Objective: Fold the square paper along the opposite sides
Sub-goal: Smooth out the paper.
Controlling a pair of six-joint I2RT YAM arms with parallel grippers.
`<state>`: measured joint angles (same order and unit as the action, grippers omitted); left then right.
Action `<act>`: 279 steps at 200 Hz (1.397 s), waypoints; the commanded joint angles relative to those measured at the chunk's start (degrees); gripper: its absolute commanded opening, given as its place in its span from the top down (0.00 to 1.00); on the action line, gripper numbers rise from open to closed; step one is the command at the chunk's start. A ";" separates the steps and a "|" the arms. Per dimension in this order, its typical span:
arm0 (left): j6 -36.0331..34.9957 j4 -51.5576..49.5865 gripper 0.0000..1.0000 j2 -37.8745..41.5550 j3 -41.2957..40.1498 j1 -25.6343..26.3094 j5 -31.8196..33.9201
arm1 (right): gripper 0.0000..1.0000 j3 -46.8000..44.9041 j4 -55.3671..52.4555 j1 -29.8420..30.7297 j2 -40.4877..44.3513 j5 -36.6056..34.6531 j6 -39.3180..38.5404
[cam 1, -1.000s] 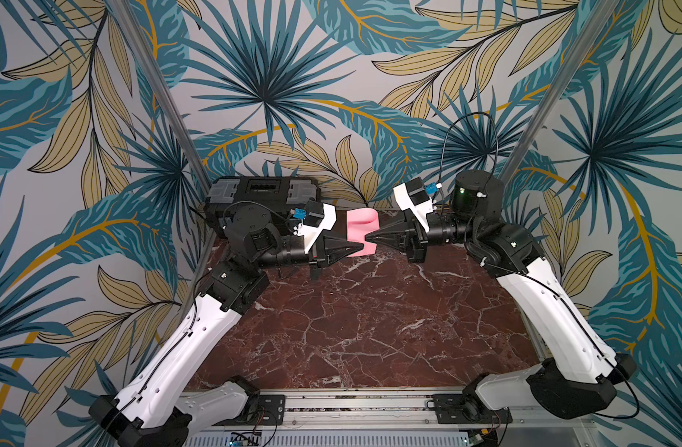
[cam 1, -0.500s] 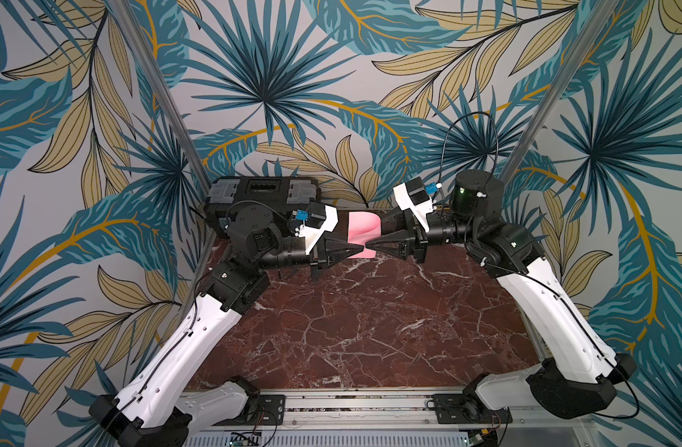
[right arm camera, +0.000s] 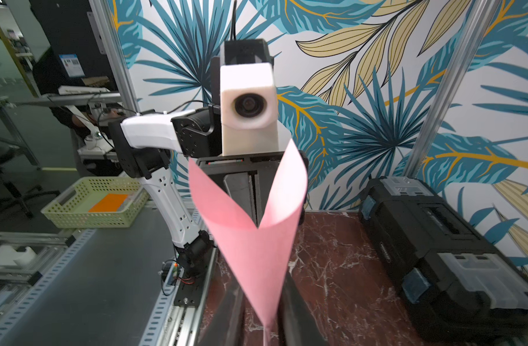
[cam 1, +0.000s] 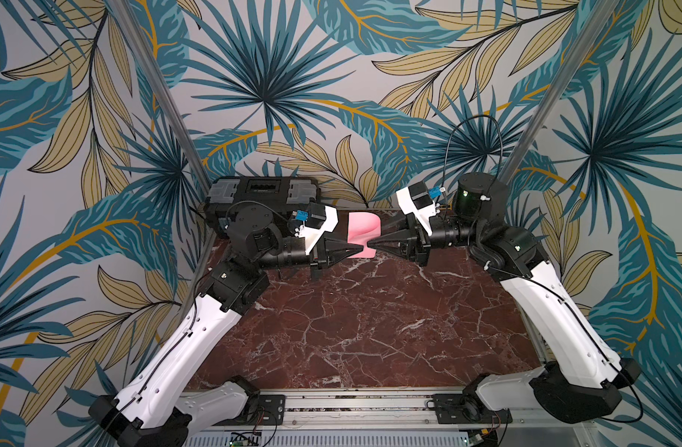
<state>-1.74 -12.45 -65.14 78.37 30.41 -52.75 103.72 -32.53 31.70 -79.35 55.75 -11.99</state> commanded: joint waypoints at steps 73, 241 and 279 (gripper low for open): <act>-0.38 -0.29 1.00 -0.07 0.58 0.19 -0.33 | 0.76 2.94 -0.04 0.22 -0.34 -0.57 -0.32; -0.51 -0.54 1.00 -0.82 0.49 0.28 -0.42 | 0.73 6.21 -0.69 0.14 -0.64 -1.78 -0.64; -0.45 -0.46 1.00 -0.89 0.49 0.26 -0.51 | 1.00 7.11 -0.92 0.13 -0.72 -1.90 -0.62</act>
<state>-1.76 -12.25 -65.87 78.39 30.57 -52.95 109.45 -33.85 31.70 -79.83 53.80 -12.64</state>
